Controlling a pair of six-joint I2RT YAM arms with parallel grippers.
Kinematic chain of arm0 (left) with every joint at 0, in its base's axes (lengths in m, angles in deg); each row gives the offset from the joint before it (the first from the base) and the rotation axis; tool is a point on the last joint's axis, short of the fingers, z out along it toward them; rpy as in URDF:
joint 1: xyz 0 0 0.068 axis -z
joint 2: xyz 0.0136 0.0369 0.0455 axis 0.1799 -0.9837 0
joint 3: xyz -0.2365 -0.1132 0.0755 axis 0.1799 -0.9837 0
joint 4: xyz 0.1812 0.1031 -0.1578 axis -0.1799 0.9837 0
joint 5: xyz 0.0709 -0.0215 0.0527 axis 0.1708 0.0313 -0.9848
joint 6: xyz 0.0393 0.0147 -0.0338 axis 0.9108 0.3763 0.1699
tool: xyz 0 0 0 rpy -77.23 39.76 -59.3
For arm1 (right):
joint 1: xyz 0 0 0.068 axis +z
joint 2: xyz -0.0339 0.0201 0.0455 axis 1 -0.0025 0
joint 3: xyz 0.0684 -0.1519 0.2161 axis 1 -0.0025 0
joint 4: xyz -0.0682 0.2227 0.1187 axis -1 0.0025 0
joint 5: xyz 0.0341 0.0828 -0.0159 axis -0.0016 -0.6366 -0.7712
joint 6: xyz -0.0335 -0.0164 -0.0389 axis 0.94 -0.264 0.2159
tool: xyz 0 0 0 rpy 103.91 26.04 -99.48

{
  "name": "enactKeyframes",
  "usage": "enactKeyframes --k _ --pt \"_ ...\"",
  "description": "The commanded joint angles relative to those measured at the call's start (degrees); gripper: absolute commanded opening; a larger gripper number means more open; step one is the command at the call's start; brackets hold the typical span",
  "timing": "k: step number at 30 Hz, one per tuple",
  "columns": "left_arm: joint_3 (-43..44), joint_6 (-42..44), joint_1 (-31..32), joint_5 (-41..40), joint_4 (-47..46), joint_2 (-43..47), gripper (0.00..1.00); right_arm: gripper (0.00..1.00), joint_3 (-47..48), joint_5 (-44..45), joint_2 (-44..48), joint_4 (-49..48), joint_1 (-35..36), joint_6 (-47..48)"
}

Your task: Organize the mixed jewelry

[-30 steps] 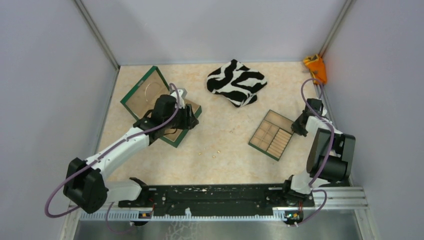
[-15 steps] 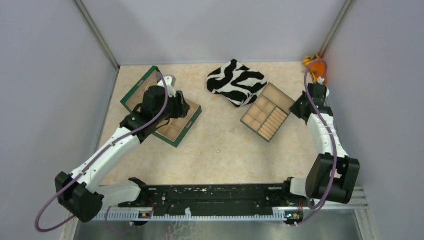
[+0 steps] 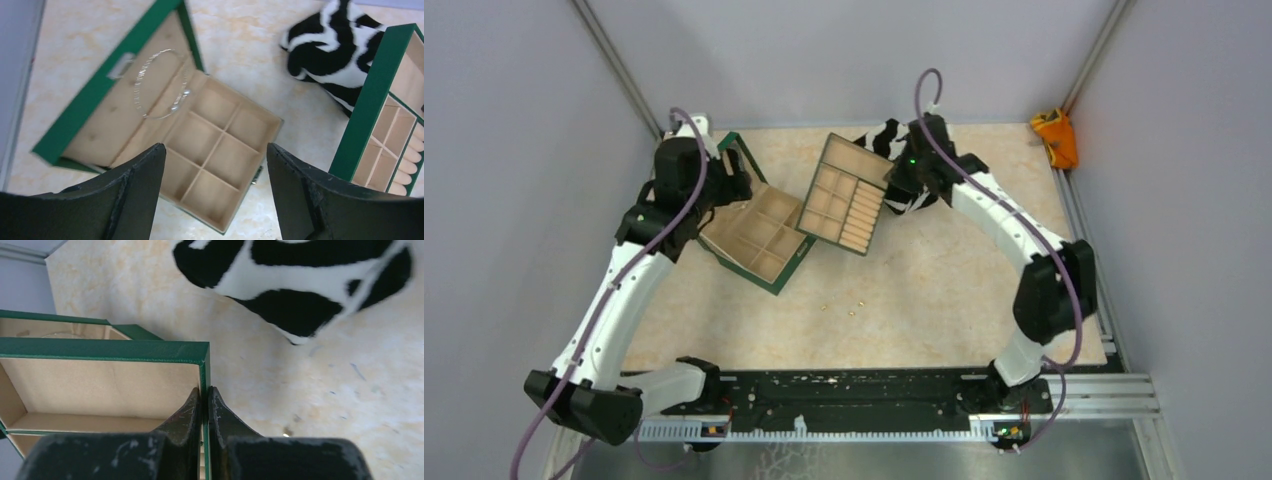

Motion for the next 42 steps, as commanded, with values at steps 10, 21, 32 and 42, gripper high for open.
enactKeyframes --k 10,21,32,42 --pt "7.1 0.5 -12.7 2.4 8.5 1.1 0.84 0.0 54.2 7.9 -38.6 26.1 11.3 -19.7" --pt "5.3 -0.8 -12.7 4.7 7.0 2.3 0.85 0.0 51.1 6.1 -41.5 24.0 14.2 -28.1" --pt "3.5 -2.2 -12.7 6.5 6.5 2.7 0.85 0.0 46.6 5.6 -41.4 22.8 17.7 -28.7" --pt "1.1 -3.4 -12.7 8.6 5.6 4.0 0.84 0.0 46.0 6.4 -41.2 22.4 20.4 -29.0"
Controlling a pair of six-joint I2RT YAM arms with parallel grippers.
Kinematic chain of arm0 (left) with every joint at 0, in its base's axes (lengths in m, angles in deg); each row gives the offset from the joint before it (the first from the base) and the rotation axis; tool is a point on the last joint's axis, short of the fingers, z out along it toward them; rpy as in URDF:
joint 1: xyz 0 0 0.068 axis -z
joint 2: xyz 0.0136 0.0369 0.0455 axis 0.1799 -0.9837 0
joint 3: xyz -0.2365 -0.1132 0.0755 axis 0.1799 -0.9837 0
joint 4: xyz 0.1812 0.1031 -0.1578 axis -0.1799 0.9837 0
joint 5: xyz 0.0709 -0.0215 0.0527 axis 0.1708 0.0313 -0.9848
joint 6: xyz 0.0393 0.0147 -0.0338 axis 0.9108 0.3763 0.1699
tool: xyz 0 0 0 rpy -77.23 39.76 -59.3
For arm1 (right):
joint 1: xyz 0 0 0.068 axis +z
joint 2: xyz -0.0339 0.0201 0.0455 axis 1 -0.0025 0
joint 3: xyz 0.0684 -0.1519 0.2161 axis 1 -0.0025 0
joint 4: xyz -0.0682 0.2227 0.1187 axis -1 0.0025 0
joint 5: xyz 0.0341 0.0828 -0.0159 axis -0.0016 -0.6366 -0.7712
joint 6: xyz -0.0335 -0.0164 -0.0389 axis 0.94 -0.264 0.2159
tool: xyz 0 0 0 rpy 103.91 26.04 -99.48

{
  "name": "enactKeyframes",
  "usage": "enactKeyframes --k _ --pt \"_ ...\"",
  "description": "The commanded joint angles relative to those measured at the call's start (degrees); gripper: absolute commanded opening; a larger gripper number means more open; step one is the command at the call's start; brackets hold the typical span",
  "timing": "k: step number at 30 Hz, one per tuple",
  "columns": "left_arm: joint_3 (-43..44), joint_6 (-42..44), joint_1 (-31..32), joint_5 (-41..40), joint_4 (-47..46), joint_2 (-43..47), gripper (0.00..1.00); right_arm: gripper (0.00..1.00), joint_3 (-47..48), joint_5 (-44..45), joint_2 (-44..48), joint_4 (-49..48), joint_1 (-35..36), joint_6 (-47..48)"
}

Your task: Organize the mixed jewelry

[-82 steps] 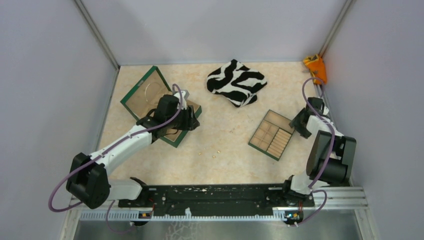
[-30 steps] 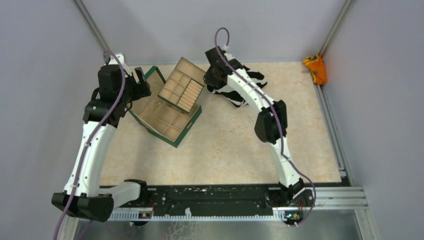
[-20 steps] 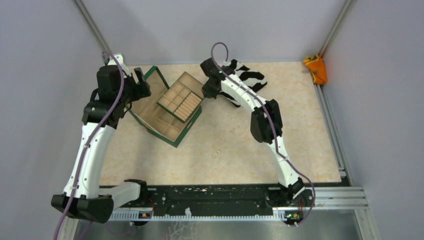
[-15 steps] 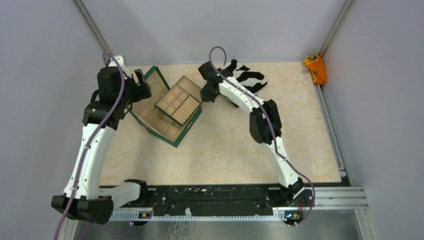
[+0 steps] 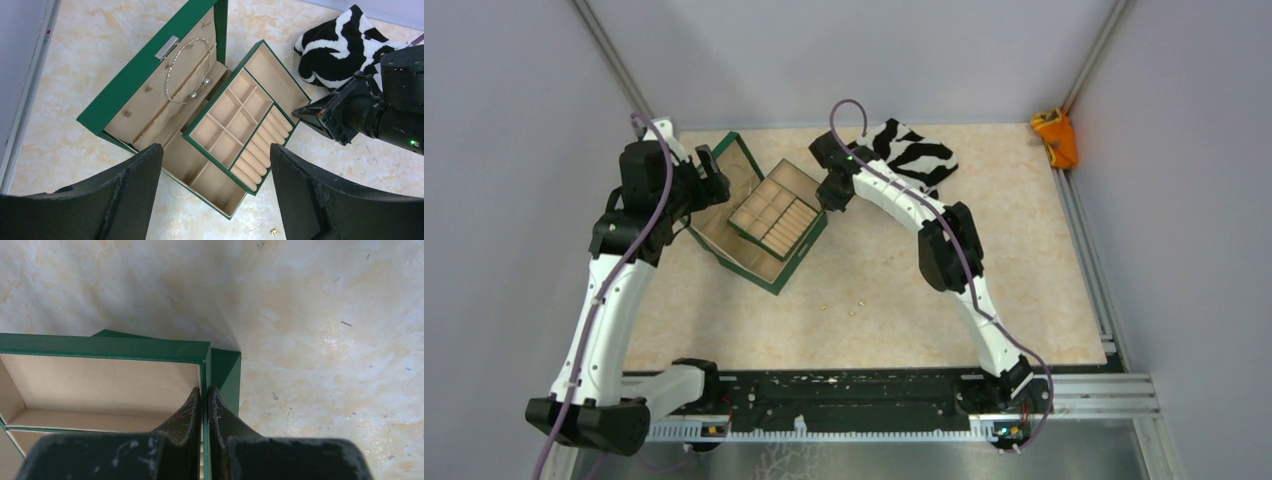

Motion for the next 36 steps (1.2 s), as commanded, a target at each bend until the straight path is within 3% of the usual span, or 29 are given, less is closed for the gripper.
enactKeyframes --k 1,36 --pt "-0.6 -1.1 -0.2 1.9 -1.1 0.3 0.84 0.0 0.8 -1.2 2.8 -1.8 3.8 -0.8" --pt "-2.1 -1.2 -0.2 1.5 -0.8 3.1 0.85 0.0 1.6 12.6 2.0 1.5 6.7 1.6"
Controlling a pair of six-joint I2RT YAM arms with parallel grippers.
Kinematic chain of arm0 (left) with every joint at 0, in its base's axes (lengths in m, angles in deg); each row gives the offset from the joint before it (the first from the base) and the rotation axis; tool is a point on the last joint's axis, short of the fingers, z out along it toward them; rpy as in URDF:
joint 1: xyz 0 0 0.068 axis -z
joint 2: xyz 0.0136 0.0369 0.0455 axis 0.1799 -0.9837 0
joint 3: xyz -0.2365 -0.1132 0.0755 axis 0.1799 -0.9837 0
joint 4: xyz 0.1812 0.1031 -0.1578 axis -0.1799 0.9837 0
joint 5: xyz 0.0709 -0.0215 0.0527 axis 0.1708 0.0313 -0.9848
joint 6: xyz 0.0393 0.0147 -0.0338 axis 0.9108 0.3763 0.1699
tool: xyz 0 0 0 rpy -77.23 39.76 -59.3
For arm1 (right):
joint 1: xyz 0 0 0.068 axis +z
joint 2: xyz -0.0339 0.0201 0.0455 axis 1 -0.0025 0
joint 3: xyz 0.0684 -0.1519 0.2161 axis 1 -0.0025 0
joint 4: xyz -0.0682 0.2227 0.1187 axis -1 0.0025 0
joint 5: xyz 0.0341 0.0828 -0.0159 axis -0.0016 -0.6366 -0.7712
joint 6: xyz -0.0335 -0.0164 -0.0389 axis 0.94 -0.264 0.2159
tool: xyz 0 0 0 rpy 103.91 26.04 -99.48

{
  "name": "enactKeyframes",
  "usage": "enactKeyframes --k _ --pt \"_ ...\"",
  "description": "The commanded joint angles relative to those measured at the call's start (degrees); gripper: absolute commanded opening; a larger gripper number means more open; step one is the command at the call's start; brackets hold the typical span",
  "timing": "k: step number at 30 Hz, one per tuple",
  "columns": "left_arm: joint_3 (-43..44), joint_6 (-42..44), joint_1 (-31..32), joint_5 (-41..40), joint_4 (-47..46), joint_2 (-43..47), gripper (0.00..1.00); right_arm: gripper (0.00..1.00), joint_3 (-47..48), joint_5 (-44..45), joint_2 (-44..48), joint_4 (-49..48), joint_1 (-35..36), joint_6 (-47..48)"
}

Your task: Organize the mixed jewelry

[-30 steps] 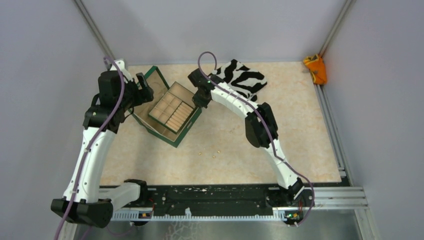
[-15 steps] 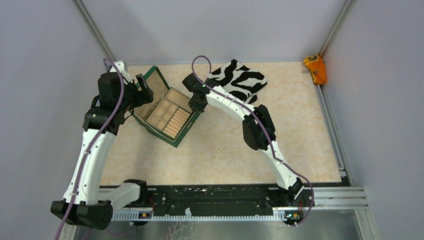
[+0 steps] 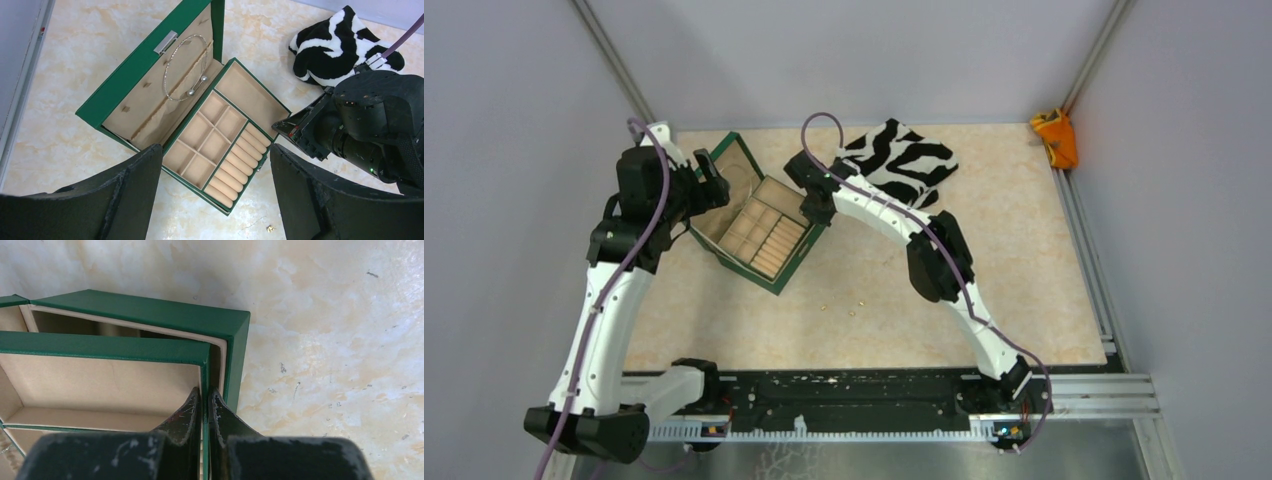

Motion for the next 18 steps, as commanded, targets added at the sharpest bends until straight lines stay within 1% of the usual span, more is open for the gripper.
enactKeyframes --k 1,5,8,11,16,18 --pt "-0.5 -0.2 -0.2 0.5 -0.7 1.1 0.85 0.0 2.4 6.0 1.7 0.8 0.7 2.0" --pt "-0.7 -0.4 -0.2 1.0 -1.0 0.8 0.85 0.0 1.5 7.6 2.2 0.3 1.3 2.2" --pt "-0.8 -0.5 -0.2 1.5 -1.1 0.7 0.85 0.0 1.5 6.2 1.8 -0.8 1.4 2.5" --pt "-0.8 -0.3 -0.2 1.2 -0.9 0.9 0.85 0.0 1.5 3.5 1.8 -3.1 1.3 4.9" --pt "-1.1 -0.4 -0.2 1.2 -0.9 1.1 0.85 0.29 0.4 4.4 4.1 -4.6 1.5 6.9" --pt "-1.5 -0.3 -0.2 1.4 -1.1 1.1 0.85 0.36 -1.3 5.6 6.1 -6.2 1.7 8.4"
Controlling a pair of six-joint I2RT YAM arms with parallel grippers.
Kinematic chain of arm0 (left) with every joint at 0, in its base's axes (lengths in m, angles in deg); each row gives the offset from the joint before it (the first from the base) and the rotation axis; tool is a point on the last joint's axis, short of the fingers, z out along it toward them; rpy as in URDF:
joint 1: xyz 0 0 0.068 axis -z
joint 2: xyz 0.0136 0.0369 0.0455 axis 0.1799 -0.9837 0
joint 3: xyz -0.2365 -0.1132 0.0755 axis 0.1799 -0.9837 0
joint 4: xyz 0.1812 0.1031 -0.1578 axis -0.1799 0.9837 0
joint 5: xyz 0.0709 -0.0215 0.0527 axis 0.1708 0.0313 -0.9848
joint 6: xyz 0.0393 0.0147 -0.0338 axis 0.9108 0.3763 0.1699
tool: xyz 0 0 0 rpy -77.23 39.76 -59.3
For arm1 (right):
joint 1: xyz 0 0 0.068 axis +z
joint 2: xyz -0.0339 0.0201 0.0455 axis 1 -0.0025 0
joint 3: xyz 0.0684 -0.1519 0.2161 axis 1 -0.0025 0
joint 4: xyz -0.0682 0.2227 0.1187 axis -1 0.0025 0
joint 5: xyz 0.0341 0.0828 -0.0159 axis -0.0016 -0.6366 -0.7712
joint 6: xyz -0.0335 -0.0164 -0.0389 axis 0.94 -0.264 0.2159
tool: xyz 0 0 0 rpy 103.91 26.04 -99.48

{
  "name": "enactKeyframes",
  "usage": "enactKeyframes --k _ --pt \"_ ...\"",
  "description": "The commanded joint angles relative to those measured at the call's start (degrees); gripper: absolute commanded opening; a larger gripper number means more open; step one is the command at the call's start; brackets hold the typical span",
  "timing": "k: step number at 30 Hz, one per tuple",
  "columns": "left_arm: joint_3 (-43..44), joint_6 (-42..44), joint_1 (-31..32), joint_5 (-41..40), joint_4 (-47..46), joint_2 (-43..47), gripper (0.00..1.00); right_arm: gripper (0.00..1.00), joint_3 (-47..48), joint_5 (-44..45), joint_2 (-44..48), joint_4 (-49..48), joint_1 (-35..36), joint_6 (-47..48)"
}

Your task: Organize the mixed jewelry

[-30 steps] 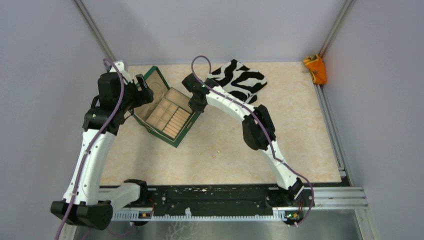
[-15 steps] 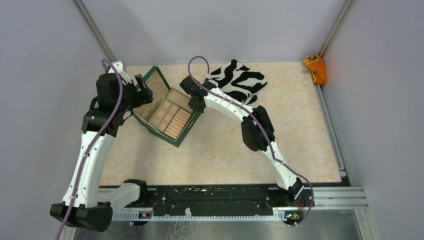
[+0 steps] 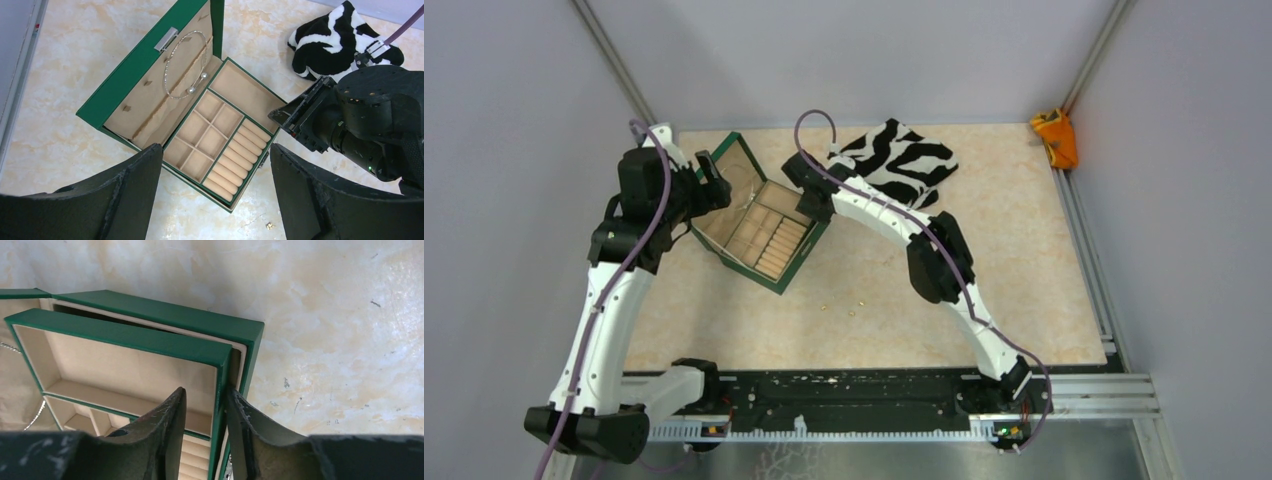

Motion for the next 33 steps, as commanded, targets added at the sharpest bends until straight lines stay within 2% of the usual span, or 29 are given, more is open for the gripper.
enactKeyframes --k 1,5,11,13,18,23,27,29,33 --pt "-1.2 -0.3 -0.2 0.9 -1.3 0.9 0.85 0.39 -2.3 3.0 7.2 -4.9 0.8 4.3" --pt "-1.7 -0.4 -0.2 1.3 -1.7 0.9 0.85 0.4 -9.2 3.8 13.3 -13.3 0.9 12.4" --pt "-3.0 0.0 -0.2 2.2 -2.3 1.1 0.85 0.37 -26.1 1.0 23.5 -34.0 0.6 35.2" --pt "-3.4 0.0 -0.2 2.6 -2.7 1.3 0.85 0.33 -27.6 -0.7 24.0 -36.3 -0.1 39.3" --pt "-3.5 -0.2 -0.2 3.8 -3.3 1.4 0.85 0.3 -17.2 -13.4 16.0 -29.9 -3.6 48.5" --pt "-3.8 -0.2 -0.2 3.3 -2.8 2.0 0.85 0.34 -6.7 -17.8 8.2 -24.1 -4.8 58.5" --pt "-4.5 -0.2 -0.2 3.0 -3.1 2.6 0.85 0.39 4.4 -22.0 1.1 -14.8 -4.9 64.8" --pt "-4.6 -0.2 -0.2 3.1 -3.1 2.5 0.85 0.42 6.3 -21.3 -0.7 -12.4 -4.9 66.4" --pt "-4.7 -0.3 -0.2 3.6 -3.2 2.1 0.85 0.45 4.3 -20.5 -1.1 -13.3 -5.0 66.7"
